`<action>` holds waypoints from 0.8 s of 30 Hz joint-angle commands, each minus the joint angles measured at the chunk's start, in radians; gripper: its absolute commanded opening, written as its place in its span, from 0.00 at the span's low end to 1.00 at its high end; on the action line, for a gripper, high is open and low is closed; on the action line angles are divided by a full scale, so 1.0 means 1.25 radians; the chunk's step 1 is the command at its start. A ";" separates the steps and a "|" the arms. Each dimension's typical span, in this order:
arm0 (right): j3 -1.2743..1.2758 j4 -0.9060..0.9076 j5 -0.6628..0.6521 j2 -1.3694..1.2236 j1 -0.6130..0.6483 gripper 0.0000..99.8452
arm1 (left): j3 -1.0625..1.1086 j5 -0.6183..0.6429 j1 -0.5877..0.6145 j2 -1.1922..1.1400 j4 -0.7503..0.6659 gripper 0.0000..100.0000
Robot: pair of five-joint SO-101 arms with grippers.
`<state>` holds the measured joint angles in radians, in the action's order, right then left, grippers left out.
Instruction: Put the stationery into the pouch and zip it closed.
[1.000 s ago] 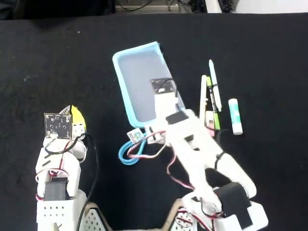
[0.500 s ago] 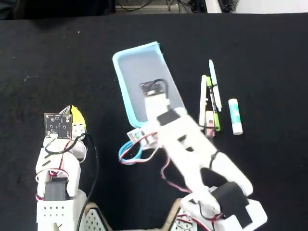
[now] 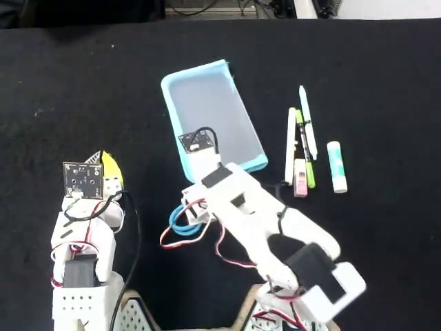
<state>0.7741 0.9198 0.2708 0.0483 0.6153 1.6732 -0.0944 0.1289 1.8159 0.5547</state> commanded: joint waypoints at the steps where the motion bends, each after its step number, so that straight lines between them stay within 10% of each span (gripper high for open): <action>1: -0.064 -0.006 0.039 -0.052 0.011 0.13 | 0.020 -0.005 -0.001 0.007 0.002 0.03; 24: -0.190 0.050 0.080 -0.152 0.041 0.13 | 0.020 -0.005 -0.001 0.007 0.002 0.03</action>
<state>0.5777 1.0226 0.3521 -0.1281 0.6414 1.6732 -0.0944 0.1289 1.8159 0.5547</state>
